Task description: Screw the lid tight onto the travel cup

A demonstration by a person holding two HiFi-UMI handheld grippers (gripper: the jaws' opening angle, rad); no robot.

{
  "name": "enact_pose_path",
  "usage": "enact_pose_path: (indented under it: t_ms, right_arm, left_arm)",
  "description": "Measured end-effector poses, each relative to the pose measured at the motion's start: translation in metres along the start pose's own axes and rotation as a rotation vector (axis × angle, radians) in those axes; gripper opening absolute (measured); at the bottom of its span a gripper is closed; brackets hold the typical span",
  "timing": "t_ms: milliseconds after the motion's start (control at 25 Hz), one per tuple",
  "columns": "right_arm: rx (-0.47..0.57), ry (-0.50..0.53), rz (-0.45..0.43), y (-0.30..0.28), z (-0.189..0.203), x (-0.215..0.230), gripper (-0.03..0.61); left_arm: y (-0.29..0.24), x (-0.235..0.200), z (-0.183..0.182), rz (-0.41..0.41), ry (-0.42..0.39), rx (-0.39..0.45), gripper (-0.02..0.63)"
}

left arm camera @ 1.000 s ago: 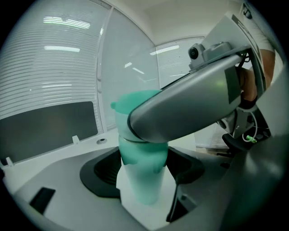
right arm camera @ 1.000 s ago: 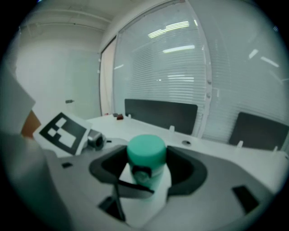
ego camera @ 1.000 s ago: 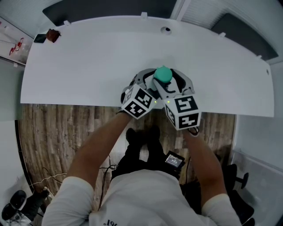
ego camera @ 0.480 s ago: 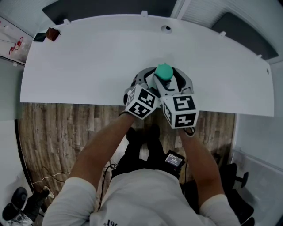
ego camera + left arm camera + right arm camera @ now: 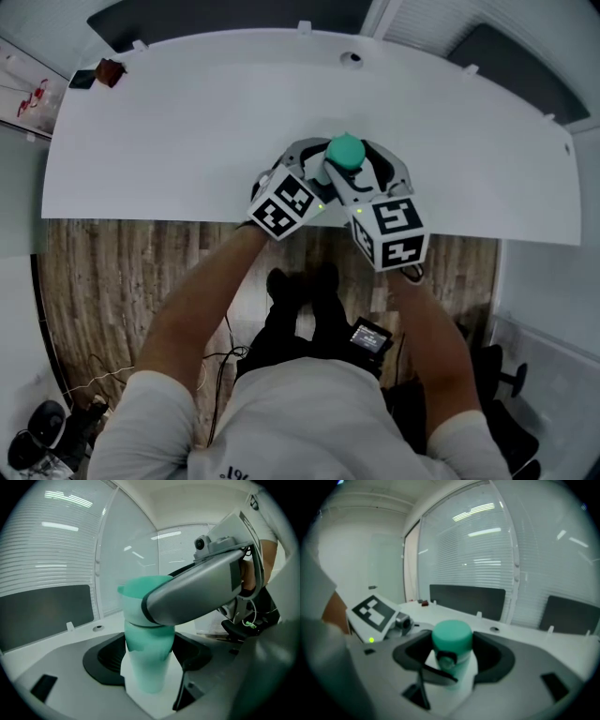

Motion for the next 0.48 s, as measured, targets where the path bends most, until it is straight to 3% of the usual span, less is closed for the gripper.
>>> enact_pose_path:
  t_ms: [480]
  right_arm:
    - [0.005,-0.029,0.158,-0.0002,0.0001,-0.0072,0.29]
  left_arm:
    - [-0.0026,0.005,0.0009,-0.108,0.039,0.034,0.325]
Point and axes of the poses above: the fingertips, and each gripper's own axes: y backward along the fingers, x to its right, z out of its underside, the point moved 8 cm from there along y, backward along the fingers, and after that the axes turned 6 degrees about x, right-handed, at the moved point
